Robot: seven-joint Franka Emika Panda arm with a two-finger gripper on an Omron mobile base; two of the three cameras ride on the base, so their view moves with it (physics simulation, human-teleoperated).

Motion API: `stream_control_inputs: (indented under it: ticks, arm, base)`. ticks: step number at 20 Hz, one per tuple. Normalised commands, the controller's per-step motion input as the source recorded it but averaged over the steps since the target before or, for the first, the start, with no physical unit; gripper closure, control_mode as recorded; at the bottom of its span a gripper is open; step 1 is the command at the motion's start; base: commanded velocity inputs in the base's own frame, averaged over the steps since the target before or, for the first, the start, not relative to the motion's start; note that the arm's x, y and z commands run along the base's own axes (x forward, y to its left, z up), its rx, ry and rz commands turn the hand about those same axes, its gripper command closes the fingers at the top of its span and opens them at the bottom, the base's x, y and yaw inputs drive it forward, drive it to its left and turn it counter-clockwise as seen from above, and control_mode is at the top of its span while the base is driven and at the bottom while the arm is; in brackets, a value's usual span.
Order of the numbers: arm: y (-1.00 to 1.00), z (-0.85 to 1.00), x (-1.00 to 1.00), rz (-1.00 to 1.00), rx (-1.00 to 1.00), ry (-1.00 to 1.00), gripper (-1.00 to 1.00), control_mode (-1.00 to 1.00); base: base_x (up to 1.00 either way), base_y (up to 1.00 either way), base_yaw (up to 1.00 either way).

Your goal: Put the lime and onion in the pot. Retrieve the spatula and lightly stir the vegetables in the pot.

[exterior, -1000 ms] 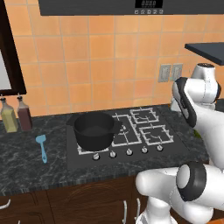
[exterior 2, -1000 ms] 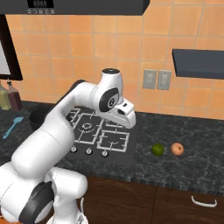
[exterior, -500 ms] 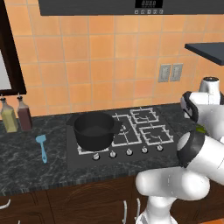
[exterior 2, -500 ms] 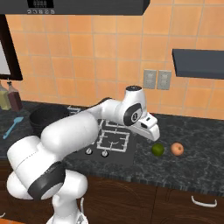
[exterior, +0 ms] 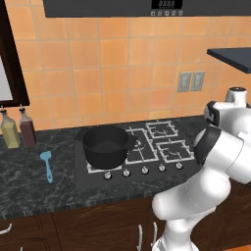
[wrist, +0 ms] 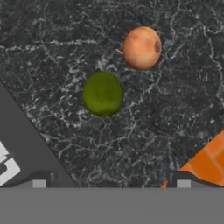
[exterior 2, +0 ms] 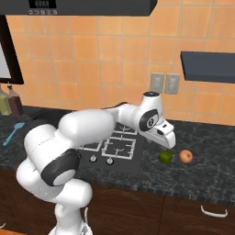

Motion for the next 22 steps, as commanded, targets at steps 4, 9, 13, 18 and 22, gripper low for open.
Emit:
stream_control_inputs:
  ticks: [4,9,13,18,22]
  arm:
    - [-0.13,-0.38,0.49,-0.01,0.05,0.01,-1.00,-1.00]
    - [-0.39,-0.20,0.24,0.00,0.05,0.02,-1.00,-1.00]
    - [-0.18,-0.24,0.23,-0.01,0.00,0.01,-1.00,-1.00]
    - [-0.11,-0.25,0.18,-0.01,0.01,0.00,-1.00,-1.00]
    - [-0.02,-0.29,0.01,0.00,0.00,0.00,-1.00,-1.00]
  base:
    - [0.00,0.00,0.00]
    - [0.00,0.00,0.00]
    - [0.00,0.00,0.00]
    - [0.00,0.00,0.00]
    - [0.00,0.00,0.00]
